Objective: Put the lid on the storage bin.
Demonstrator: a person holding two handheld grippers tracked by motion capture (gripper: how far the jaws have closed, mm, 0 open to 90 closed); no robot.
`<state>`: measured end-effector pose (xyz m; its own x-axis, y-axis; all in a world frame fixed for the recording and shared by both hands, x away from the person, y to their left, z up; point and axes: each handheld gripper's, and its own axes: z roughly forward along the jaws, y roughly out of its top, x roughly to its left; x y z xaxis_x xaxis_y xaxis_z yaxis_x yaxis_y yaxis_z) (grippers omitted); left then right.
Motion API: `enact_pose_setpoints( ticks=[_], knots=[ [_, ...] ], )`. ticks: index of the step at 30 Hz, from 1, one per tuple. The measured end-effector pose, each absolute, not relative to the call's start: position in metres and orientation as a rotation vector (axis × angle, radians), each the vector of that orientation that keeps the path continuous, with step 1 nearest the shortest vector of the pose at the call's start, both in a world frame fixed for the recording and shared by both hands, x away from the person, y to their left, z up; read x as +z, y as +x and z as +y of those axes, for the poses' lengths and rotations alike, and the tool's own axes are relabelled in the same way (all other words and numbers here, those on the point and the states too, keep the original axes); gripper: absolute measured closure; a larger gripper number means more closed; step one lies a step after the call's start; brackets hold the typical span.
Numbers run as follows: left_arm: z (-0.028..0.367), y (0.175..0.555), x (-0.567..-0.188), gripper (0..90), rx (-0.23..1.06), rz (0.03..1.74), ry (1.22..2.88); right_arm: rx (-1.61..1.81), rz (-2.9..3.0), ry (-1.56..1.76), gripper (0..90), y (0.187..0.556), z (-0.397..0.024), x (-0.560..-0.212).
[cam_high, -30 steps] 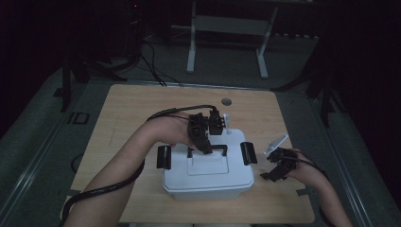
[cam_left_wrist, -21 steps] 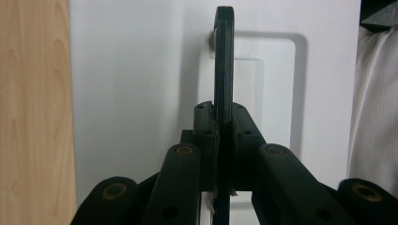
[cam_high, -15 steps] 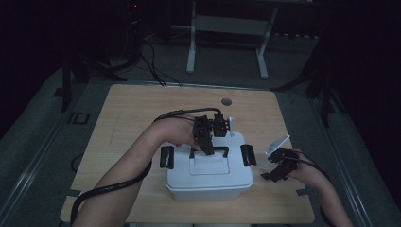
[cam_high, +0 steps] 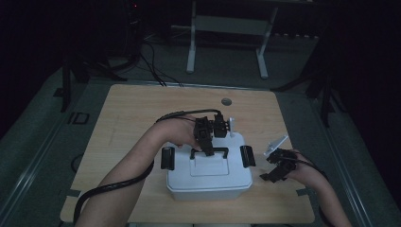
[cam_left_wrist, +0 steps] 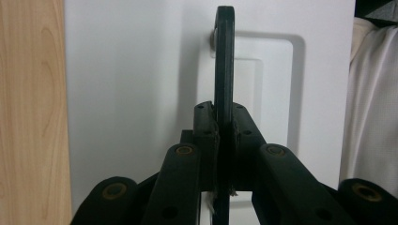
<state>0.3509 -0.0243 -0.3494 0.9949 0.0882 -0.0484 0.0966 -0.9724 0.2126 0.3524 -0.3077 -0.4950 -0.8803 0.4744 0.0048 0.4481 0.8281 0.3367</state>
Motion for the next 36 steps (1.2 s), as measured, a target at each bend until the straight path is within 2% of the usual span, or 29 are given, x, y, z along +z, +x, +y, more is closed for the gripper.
enact_pose_setpoints(
  ticks=[14, 22, 23, 25, 26, 28, 33, 36],
  knots=[
    [-0.022, 0.355, -0.359, 83.4, -0.07, 0.136, 2.912, 0.525, 2.927, 0.745, 20.3, 0.353, -0.308, -0.496],
    [-0.019, 0.357, -0.36, 81.6, -0.024, 0.129, 2.901, 0.547, 2.927, 0.738, 20.3, 0.352, -0.306, -0.494],
    [-0.019, 0.357, -0.36, 79.8, -0.024, 0.131, 2.897, 0.553, 2.926, 0.737, 20.3, 0.352, -0.306, -0.494],
    [-0.016, 0.358, -0.36, 65.7, -0.007, 0.146, 2.884, 0.551, 2.925, 0.733, 20.3, 0.352, -0.305, -0.493],
    [-0.015, 0.359, -0.36, 62.4, -0.002, 0.16, 2.876, 0.548, 2.924, 0.733, 20.3, 0.352, -0.305, -0.493],
    [-0.011, 0.36, -0.359, 49.4, 0.023, 0.185, 2.841, 0.549, 2.925, 0.729, 20.3, 0.352, -0.304, -0.493],
    [0.003, 0.364, -0.36, 29.1, 0.033, 0.289, 2.76, 0.547, 2.93, 0.721, 20.3, 0.352, -0.303, -0.495],
    [0.012, 0.367, -0.361, 21.8, 0.029, 0.324, 2.716, 0.549, 2.927, 0.73, 20.3, 0.352, -0.303, -0.495]
  ],
)
